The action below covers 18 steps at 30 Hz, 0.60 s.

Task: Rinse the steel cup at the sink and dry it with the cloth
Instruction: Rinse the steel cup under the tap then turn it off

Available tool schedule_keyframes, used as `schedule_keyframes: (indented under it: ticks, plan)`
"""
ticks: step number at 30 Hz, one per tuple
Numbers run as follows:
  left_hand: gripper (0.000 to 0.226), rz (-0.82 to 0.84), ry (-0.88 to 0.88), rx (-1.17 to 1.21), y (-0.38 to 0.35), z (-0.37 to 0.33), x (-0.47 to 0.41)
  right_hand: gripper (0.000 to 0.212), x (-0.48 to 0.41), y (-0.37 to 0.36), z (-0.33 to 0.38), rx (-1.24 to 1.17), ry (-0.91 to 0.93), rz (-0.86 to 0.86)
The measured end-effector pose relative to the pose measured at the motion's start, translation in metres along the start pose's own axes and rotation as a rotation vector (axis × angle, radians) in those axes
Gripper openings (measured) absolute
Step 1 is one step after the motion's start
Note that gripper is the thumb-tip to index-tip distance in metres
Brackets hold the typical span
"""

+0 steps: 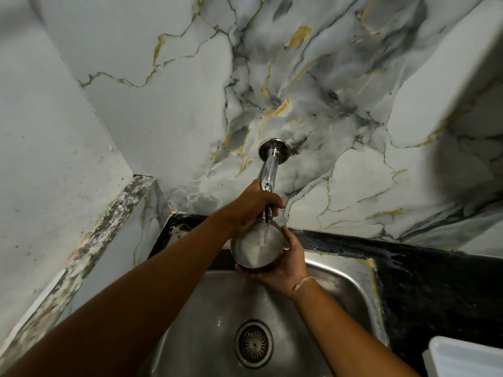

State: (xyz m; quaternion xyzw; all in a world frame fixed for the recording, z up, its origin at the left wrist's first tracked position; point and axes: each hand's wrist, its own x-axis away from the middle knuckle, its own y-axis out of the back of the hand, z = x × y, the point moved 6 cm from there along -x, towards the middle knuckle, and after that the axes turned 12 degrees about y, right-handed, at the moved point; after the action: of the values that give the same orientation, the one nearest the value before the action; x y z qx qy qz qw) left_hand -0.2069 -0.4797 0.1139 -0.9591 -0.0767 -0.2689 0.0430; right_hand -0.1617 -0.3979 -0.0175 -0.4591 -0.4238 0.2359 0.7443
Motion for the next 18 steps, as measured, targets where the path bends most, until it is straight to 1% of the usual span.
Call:
schedule_keyframes:
  ticks: [2,5,8,10,12,15,18]
  plan:
    - [0.053,0.012,-0.004,0.025,-0.001,0.000,-0.001,0.070,0.000,-0.001,-0.006,0.033,-0.046,0.035]
    - [0.059,0.040,0.007,0.013,0.000,0.001,-0.001,0.065,0.004,0.007,-0.017,0.027,-0.115,0.069]
    - [0.070,0.058,0.015,0.010,0.000,0.001,0.000,0.062,0.010,0.029,-0.018,0.035,-0.122,-0.004]
    - [0.071,0.065,0.015,0.016,0.000,0.001,-0.001,0.063,0.013,0.041,-0.009,0.066,-0.101,-0.034]
    - [0.067,0.068,0.014,0.023,0.000,0.001,-0.001,0.063,0.013,0.049,0.008,0.092,-0.056,-0.065]
    - [0.056,0.073,0.004,0.040,0.000,0.002,-0.003,0.062,0.007,0.046,0.032,0.135,0.003,-0.109]
    - [0.052,0.071,0.002,0.057,0.000,0.002,-0.003,0.058,-0.003,0.024,0.037,0.139,-0.001,-0.062]
